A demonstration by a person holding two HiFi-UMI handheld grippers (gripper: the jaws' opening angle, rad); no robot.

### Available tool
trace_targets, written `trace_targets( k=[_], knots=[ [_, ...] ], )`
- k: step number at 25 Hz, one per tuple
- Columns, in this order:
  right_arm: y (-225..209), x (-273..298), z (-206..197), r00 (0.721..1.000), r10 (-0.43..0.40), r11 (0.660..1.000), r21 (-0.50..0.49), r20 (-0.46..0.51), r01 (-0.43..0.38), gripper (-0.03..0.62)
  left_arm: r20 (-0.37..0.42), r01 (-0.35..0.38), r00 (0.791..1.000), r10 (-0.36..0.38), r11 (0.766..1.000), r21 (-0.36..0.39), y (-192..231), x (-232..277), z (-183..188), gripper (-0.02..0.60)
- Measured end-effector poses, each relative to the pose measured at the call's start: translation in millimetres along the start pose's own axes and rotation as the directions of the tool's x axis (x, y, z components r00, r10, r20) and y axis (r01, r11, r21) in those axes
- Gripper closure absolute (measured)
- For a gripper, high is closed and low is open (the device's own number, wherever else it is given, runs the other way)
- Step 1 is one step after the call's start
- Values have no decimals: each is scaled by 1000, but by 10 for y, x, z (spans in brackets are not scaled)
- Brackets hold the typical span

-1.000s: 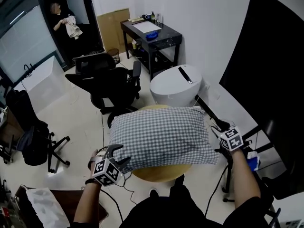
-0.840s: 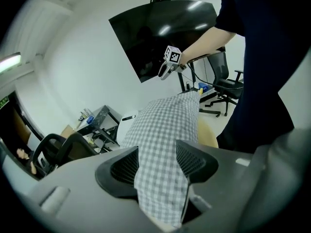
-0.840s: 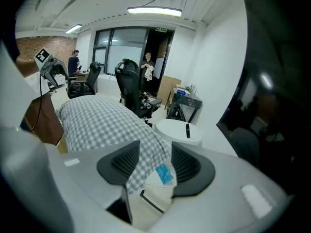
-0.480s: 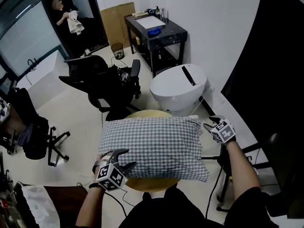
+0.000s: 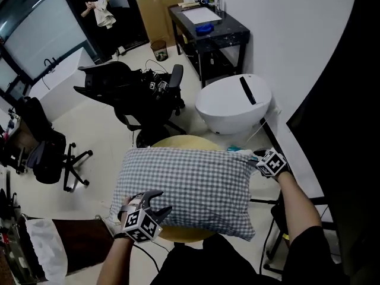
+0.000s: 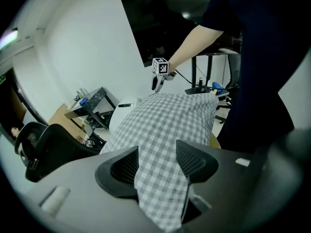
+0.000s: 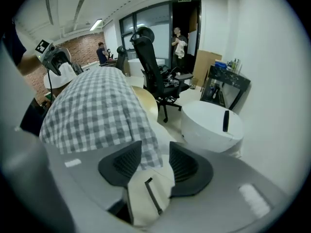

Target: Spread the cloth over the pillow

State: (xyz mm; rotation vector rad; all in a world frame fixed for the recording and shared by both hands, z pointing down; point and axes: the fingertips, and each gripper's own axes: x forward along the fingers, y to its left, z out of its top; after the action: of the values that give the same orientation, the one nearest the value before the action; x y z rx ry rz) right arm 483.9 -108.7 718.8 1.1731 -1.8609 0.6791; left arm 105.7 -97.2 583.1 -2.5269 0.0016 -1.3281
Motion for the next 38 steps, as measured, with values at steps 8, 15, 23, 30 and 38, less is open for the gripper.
trace_targets(
  k=[8,15,23,30,38],
  knots=[
    [65,346,-67,989,147,989,-3,-16,-147,470,-55,-1,998,-1,1000,-28,-35,140,-33,348],
    [-14,300,6,995,101,993,-70,15,-100,579,-71,-6,997,3,999,-46,-33,182,-53,348],
    [-465,-28,270,998,-34,994,-103,48,39,580,-74,6,997,-9,999,-41,-16,258,14,347],
    [-748,-46,382,995,-102,987,-126,18,104,580,-112,18,993,-22,999,-44,-42,333,-73,347],
    [-632,335,193,995,-77,990,-121,-63,69,579,-155,33,987,-49,994,-107,-165,358,-348,347]
  ],
)
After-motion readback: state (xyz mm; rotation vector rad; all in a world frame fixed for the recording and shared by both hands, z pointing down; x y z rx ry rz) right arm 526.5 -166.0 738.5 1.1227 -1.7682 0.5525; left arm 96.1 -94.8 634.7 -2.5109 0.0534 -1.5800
